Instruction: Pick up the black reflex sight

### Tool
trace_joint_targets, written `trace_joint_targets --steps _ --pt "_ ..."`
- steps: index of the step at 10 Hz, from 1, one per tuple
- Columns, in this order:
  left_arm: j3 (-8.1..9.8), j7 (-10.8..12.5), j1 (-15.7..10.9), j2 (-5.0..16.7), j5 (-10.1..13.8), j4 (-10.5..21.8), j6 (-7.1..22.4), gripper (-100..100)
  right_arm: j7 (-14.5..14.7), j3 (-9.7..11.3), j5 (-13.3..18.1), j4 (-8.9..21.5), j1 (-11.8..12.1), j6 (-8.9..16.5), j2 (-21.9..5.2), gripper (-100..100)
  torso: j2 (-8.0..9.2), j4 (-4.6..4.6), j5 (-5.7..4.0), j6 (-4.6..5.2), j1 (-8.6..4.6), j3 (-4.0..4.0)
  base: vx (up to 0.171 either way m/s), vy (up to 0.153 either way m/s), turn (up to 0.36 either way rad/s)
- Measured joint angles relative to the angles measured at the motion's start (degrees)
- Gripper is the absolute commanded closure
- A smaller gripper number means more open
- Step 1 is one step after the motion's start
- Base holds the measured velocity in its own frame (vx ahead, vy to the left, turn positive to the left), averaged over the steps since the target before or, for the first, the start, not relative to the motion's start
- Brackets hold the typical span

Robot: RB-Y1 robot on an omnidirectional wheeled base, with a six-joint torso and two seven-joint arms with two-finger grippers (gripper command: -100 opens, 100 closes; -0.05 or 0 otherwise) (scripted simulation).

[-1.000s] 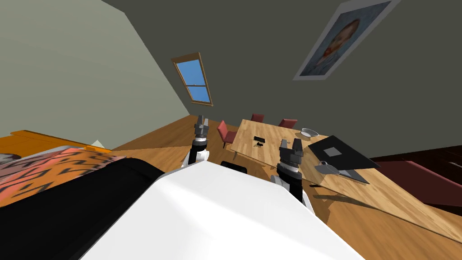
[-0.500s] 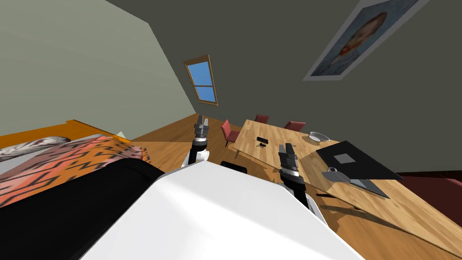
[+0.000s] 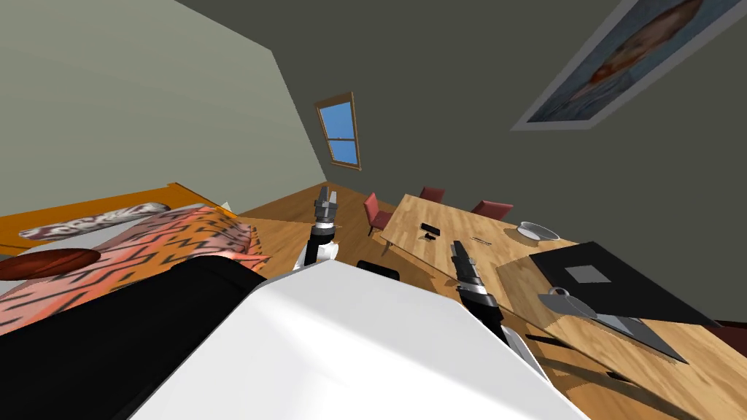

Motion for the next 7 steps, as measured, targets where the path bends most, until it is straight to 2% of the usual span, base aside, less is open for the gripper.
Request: trace_joint_targets --steps 1,3,7 --pt "-0.01 0.0 0.0 0.0 0.0 0.0 0.0 0 0.2 -0.2 0.9 2.2 -0.1 0.0 -1.4 -100 0.00 0.00 -0.01 -0.05 -0.02 0.00 -0.029 -0.022 0.131" --pt "0.00 0.0 0.0 0.0 0.0 0.0 0.0 0 0.2 -0.9 2.1 4.7 0.9 0.2 -3.8 -100 -0.05 -0.01 -0.01 -0.05 -0.03 -0.03 -0.023 -0.021 0.207" --pt "0.00 0.0 0.0 0.0 0.0 0.0 0.0 0 1.5 -1.3 5.4 11.0 3.2 -0.6 -7.2 -100 -0.06 -0.01 -0.01 -0.05 -0.03 -0.03 -0.025 -0.022 0.224"
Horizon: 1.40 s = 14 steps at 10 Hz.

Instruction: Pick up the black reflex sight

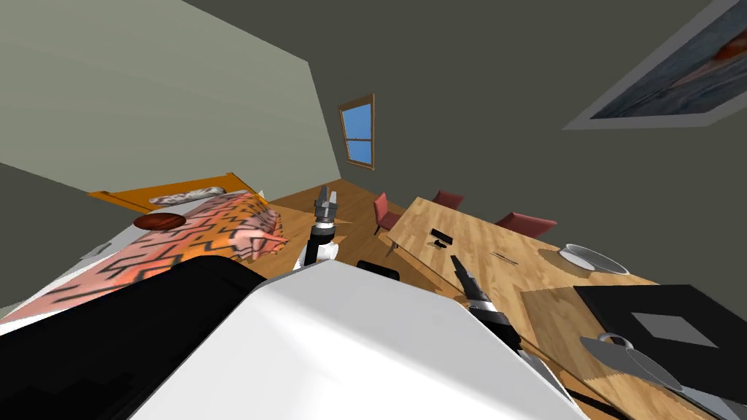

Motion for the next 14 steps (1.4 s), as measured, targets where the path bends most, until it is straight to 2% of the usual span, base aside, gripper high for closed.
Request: trace_joint_targets --steps 3,4,6,7,8,9,10,11,13,14 --pt "0.01 0.0 0.0 0.0 0.0 0.0 0.0 0 0.6 -0.7 2.0 4.6 1.5 -0.5 -2.6 -100 -0.04 -0.01 -0.01 0.07 -0.03 -0.02 -0.018 -0.026 0.239" --pt "0.00 0.0 0.0 0.0 0.0 0.0 0.0 0 0.6 -1.1 2.9 7.3 1.8 -0.9 -4.3 -100 -0.05 -0.01 -0.01 0.01 -0.05 -0.03 -0.023 -0.048 0.379" --pt "0.01 0.0 0.0 0.0 0.0 0.0 0.0 0 1.4 -1.0 5.4 11.4 2.4 -0.1 -6.2 -100 -0.05 -0.01 -0.02 0.07 -0.09 -0.03 -0.016 -0.032 0.295" --pt "0.01 0.0 0.0 0.0 0.0 0.0 0.0 0 1.8 -1.2 6.5 14.8 2.6 -0.9 -7.3 -100 -0.08 -0.01 -0.02 0.01 -0.07 -0.04 -0.008 -0.024 0.228" --pt "0.01 0.0 0.0 0.0 0.0 0.0 0.0 0 2.2 -1.3 7.2 15.9 3.2 -1.0 -7.7 -100 -0.10 -0.02 -0.01 0.07 -0.03 -0.06 -0.005 -0.025 0.368" --pt "0.01 0.0 0.0 0.0 0.0 0.0 0.0 0 2.5 -1.3 8.3 18.1 3.7 -0.8 -8.6 -100 -0.12 -0.02 -0.01 0.01 -0.05 -0.07 -0.003 -0.043 0.485" --pt "0.01 0.0 0.0 0.0 0.0 0.0 0.0 0 3.7 -1.4 10.1 21.8 4.4 -1.5 -9.0 -100 -0.13 -0.02 -0.03 0.03 -0.11 -0.07 -0.001 -0.043 0.243" --pt "0.02 0.0 0.0 0.0 0.0 0.0 0.0 0 3.7 -1.5 10.8 21.7 5.4 -0.8 -9.9 -100 -0.15 -0.03 -0.02 0.07 -0.10 -0.08 0.001 -0.038 0.335" --pt "0.01 0.0 0.0 0.0 0.0 0.0 0.0 0 4.6 -1.9 13.6 25.2 7.4 -0.6 -11.6 -100 -0.21 -0.04 -0.02 0.02 -0.15 -0.11 0.006 -0.050 0.386" --pt "0.02 0.0 0.0 0.0 0.0 0.0 0.0 0 5.1 -1.8 14.5 27.5 7.3 -0.7 -11.9 -100 -0.20 -0.04 -0.04 0.08 -0.13 -0.11 -0.001 -0.036 0.364"
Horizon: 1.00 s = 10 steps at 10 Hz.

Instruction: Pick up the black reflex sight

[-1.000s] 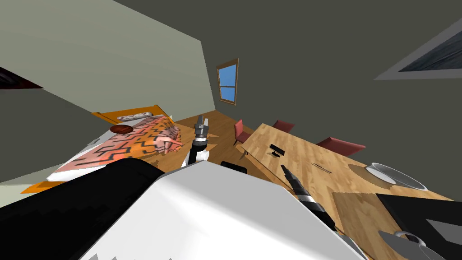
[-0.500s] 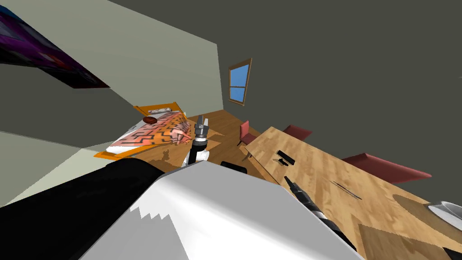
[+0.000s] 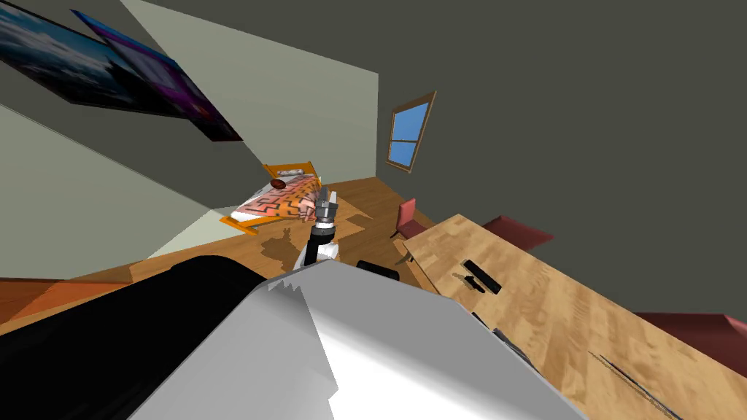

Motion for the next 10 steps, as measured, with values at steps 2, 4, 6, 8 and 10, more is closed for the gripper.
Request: trace_joint_targets --steps 2,4,6,8,10 --pt "0.00 0.0 0.0 0.0 0.0 0.0 0.0 0 0.0 0.3 1.9 3.3 0.3 0.7 -1.6 -100 -0.02 0.00 0.02 0.01 0.05 -0.01 0.006 -0.032 0.273" --pt "0.00 0.0 0.0 0.0 0.0 0.0 0.0 0 1.6 0.5 4.9 7.6 1.3 0.8 -1.9 -100 -0.08 -0.02 0.02 -0.02 -0.01 -0.05 0.020 -0.054 0.378" --pt "0.00 0.0 0.0 0.0 0.0 0.0 0.0 0 2.3 0.5 6.7 12.8 1.1 0.1 -3.2 -100 -0.11 -0.02 0.01 -0.05 -0.02 -0.06 0.023 -0.053 0.432" --pt "0.01 0.0 0.0 0.0 0.0 0.0 0.0 0 3.3 0.8 9.3 15.7 2.5 0.9 -3.3 -100 -0.14 -0.03 0.00 0.02 0.00 -0.08 0.020 -0.051 0.352" --pt "0.01 0.0 0.0 0.0 0.0 0.0 0.0 0 3.5 1.2 11.2 15.3 4.0 2.6 -3.4 -100 -0.15 -0.03 0.01 0.03 0.06 -0.08 0.011 -0.026 0.099"
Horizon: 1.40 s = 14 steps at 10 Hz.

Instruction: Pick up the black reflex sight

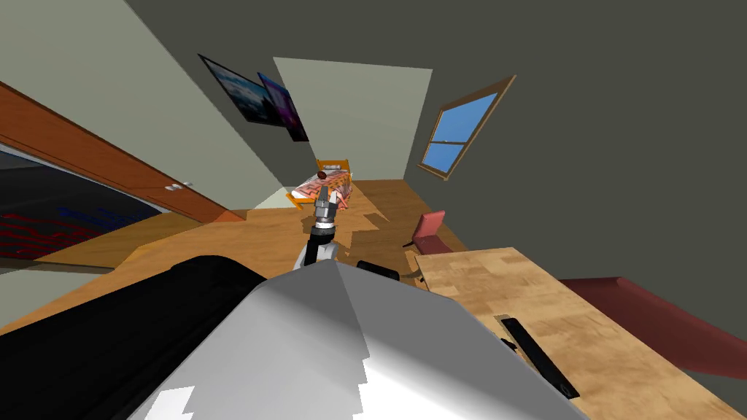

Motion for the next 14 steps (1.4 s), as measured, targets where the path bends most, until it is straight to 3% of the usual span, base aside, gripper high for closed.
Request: trace_joint_targets --steps 2,6,8,10,13,14 --pt "0.00 0.0 0.0 0.0 0.0 0.0 0.0 0 0.7 0.0 0.2 2.9 -0.8 -1.2 -0.1 -100 0.07 0.01 0.05 0.05 0.19 0.04 0.005 -0.002 0.185" --pt "-0.01 0.0 0.0 0.0 0.0 0.0 0.0 0 1.6 0.5 2.9 6.3 0.1 -0.5 0.0 -100 0.00 0.00 0.03 -0.07 0.09 0.00 0.014 -0.029 0.191" --pt "0.00 0.0 0.0 0.0 0.0 0.0 0.0 0 2.3 1.0 4.5 10.1 -0.7 -0.7 0.0 -100 -0.01 0.00 0.01 -0.01 0.03 -0.01 0.023 -0.042 0.309" --pt "0.00 0.0 0.0 0.0 0.0 0.0 0.0 0 3.4 1.3 6.5 11.6 0.7 -0.1 0.5 -100 -0.05 -0.01 0.01 0.00 0.01 -0.03 0.017 -0.033 0.167" --pt "0.00 0.0 0.0 0.0 0.0 0.0 0.0 0 4.5 1.5 7.9 16.1 -0.3 -0.8 0.8 -100 -0.02 -0.01 0.03 0.03 0.10 -0.01 0.015 -0.019 0.270" --pt "0.00 0.0 0.0 0.0 0.0 0.0 0.0 0 4.6 1.9 8.8 15.4 1.0 -0.3 1.1 -100 -0.04 -0.01 0.04 -0.02 0.11 -0.02 0.019 -0.029 0.111"
